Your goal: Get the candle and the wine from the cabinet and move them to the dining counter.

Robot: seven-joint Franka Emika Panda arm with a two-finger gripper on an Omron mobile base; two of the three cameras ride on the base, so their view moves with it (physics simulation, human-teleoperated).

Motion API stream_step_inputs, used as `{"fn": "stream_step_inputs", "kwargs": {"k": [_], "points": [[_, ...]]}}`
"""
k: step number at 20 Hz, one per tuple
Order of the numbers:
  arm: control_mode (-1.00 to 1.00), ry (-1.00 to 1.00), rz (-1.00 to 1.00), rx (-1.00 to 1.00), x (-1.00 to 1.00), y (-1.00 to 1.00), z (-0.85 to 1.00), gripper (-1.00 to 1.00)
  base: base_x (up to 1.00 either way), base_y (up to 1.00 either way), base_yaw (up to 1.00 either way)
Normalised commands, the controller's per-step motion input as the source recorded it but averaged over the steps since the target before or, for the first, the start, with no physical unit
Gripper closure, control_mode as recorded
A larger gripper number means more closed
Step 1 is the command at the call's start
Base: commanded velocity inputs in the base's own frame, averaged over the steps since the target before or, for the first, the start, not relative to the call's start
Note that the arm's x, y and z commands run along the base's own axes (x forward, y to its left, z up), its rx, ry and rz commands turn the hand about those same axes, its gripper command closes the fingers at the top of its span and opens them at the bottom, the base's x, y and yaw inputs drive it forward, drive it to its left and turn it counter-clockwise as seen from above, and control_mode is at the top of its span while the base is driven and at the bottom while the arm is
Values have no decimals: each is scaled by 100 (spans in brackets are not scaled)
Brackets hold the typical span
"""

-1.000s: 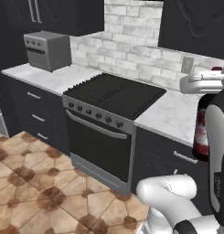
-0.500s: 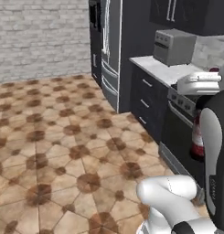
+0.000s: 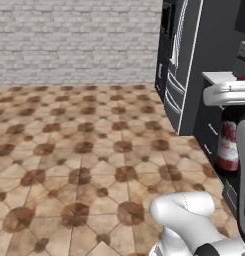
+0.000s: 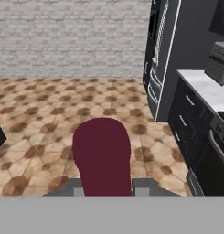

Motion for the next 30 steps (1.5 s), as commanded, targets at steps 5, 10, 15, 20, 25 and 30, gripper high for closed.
{"fn": "stream_step_inputs", "kwargs": {"k": [5, 10, 15, 20, 25, 30], "points": [[100, 0, 0, 0, 0, 0, 0, 100, 100, 12, 1], [100, 0, 0, 0, 0, 0, 0, 100, 100, 61, 7], [100, 0, 0, 0, 0, 0, 0, 100, 100, 72, 13], [100, 0, 0, 0, 0, 0, 0, 100, 100, 33, 23], [100, 0, 0, 0, 0, 0, 0, 100, 97, 1, 59], [100, 0, 0, 0, 0, 0, 0, 100, 49, 0, 90]]}}
